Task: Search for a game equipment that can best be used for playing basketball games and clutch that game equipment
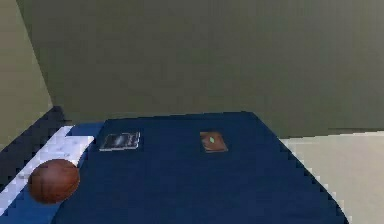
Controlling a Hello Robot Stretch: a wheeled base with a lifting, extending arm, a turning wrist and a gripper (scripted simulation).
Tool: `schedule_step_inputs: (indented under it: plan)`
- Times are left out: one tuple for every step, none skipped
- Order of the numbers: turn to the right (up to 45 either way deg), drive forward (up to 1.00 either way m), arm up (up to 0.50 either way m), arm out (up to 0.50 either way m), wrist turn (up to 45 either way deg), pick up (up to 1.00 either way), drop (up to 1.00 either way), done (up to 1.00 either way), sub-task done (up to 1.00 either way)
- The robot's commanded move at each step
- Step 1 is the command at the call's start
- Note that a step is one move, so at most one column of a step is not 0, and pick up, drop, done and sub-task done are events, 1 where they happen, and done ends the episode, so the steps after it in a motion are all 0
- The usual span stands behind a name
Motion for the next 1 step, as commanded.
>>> schedule_step_inputs:
  plan:
    - [-45.0,0.00,0.00,0.00,0.0,0.00,0.00,0.00,0.00]
